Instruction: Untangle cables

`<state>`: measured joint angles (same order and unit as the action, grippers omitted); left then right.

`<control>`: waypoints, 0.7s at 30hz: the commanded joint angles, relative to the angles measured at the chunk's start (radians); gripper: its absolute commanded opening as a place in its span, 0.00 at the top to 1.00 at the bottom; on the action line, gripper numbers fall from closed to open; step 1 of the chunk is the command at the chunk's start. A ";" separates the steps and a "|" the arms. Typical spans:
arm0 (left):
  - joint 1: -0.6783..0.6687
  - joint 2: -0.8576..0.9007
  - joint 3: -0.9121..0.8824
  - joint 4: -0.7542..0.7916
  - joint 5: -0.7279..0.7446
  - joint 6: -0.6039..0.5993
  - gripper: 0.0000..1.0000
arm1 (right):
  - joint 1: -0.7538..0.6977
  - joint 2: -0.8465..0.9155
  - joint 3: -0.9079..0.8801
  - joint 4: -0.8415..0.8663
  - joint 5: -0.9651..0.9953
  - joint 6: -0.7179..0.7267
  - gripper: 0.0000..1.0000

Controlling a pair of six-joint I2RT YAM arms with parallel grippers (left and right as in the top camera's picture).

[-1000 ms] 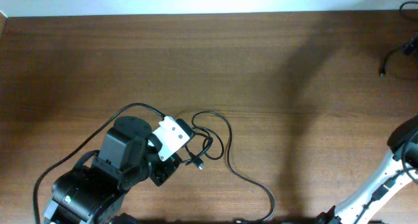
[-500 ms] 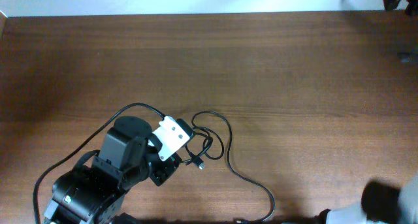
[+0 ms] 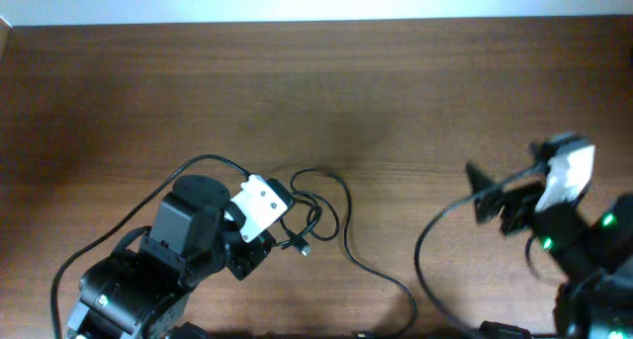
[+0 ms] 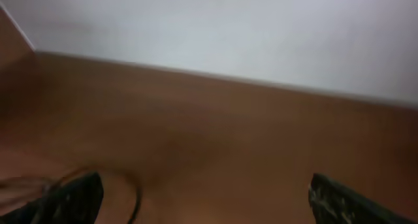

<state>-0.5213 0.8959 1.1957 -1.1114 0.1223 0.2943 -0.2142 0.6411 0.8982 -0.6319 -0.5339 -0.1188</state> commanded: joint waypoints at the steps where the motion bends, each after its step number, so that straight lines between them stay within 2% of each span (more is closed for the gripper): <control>1: 0.000 -0.005 0.003 0.008 0.004 -0.014 1.00 | 0.003 -0.198 -0.189 0.084 0.008 0.104 0.01; 2: 0.000 -0.005 0.003 0.020 0.004 -0.014 1.00 | 0.003 -0.266 -0.253 0.106 0.021 0.140 0.01; 4: 0.000 -0.005 0.003 0.142 -0.020 -0.013 1.00 | 0.004 -0.310 -0.300 0.079 0.062 0.144 0.01; 6: 0.000 -0.005 0.003 0.489 -0.045 0.034 1.00 | 0.004 -0.309 -0.300 0.060 0.009 0.146 0.01; 7: 0.000 0.006 0.003 0.732 -0.047 0.129 1.00 | 0.004 -0.309 -0.300 0.060 -0.006 0.146 0.01; 8: 0.000 0.020 0.003 0.874 -0.099 0.135 0.97 | 0.004 -0.309 -0.300 0.061 -0.008 0.146 0.01; 9: 0.000 0.036 0.003 0.959 -0.181 0.135 1.00 | 0.004 -0.309 -0.300 0.060 -0.017 0.146 0.01; 10: 0.000 0.045 0.003 0.970 -0.236 0.136 1.00 | 0.004 -0.309 -0.300 0.060 -0.031 0.146 0.01; 11: 0.000 0.054 0.003 0.909 -0.280 0.154 1.00 | 0.004 -0.309 -0.300 0.060 -0.042 0.146 0.01; 12: 0.000 0.054 0.003 0.824 -0.281 0.180 1.00 | 0.004 -0.309 -0.300 0.061 -0.042 0.146 0.01; 14: -0.002 -0.003 -0.023 0.818 -0.272 0.207 1.00 | 0.004 -0.309 -0.300 0.068 -0.041 0.146 0.01; 15: -0.002 -0.051 -0.034 0.815 -0.273 0.192 1.00 | 0.004 -0.309 -0.300 0.069 -0.041 0.145 0.01; 17: -0.003 -0.262 -0.117 0.759 -0.281 0.163 1.00 | 0.004 -0.309 -0.300 0.071 -0.042 0.135 0.01; 18: -0.003 -0.308 -0.134 0.706 -0.281 0.157 1.00 | 0.004 -0.309 -0.300 0.071 -0.043 0.135 0.01; 19: -0.002 -0.355 -0.148 0.530 -0.281 0.117 1.00 | 0.004 -0.309 -0.300 0.072 -0.061 0.135 0.01; 21: -0.002 -0.352 -0.216 0.444 -0.281 0.043 1.00 | 0.004 -0.309 -0.300 0.073 -0.079 0.135 0.01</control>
<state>-0.5228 0.5182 1.0603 -0.6151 -0.1509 0.4282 -0.2142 0.3374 0.6010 -0.5629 -0.5781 0.0216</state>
